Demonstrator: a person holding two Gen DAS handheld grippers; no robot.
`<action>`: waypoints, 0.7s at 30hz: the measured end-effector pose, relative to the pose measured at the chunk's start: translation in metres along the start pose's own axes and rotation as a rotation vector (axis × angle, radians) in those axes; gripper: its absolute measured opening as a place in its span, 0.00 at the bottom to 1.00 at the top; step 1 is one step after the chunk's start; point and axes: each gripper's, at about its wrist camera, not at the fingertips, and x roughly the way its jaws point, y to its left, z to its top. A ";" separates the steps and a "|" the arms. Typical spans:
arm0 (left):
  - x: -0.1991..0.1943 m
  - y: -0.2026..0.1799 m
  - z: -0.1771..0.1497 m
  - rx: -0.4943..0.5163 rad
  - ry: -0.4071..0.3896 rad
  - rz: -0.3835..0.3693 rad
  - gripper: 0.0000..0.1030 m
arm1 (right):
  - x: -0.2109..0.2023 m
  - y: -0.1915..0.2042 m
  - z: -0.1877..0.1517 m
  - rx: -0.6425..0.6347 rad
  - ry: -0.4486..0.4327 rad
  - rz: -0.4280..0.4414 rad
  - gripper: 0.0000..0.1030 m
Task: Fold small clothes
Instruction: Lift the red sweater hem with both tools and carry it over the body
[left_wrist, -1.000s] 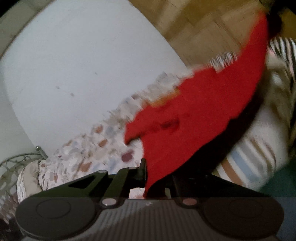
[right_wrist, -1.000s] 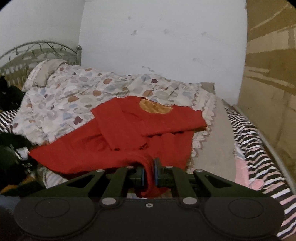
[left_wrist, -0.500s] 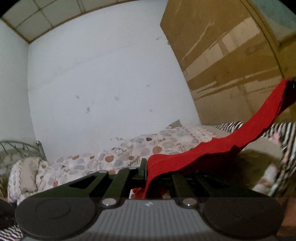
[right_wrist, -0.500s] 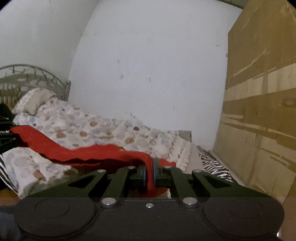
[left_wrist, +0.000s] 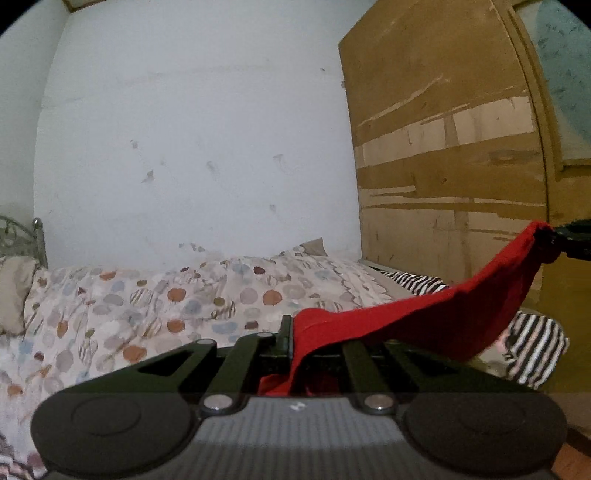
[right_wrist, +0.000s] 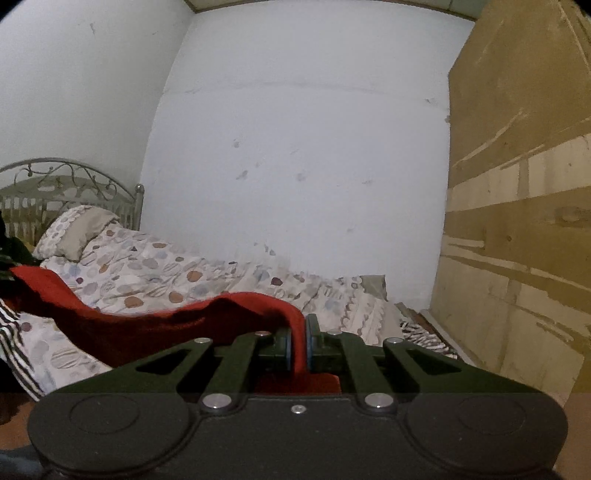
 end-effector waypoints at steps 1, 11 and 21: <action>0.011 0.001 0.004 0.006 0.010 -0.005 0.05 | 0.014 -0.004 0.004 -0.012 -0.002 0.003 0.06; 0.203 0.046 0.040 0.056 0.203 -0.082 0.05 | 0.193 -0.040 0.017 -0.050 0.104 0.005 0.06; 0.360 0.101 -0.014 -0.103 0.488 -0.111 0.07 | 0.366 -0.042 -0.030 -0.101 0.335 0.047 0.06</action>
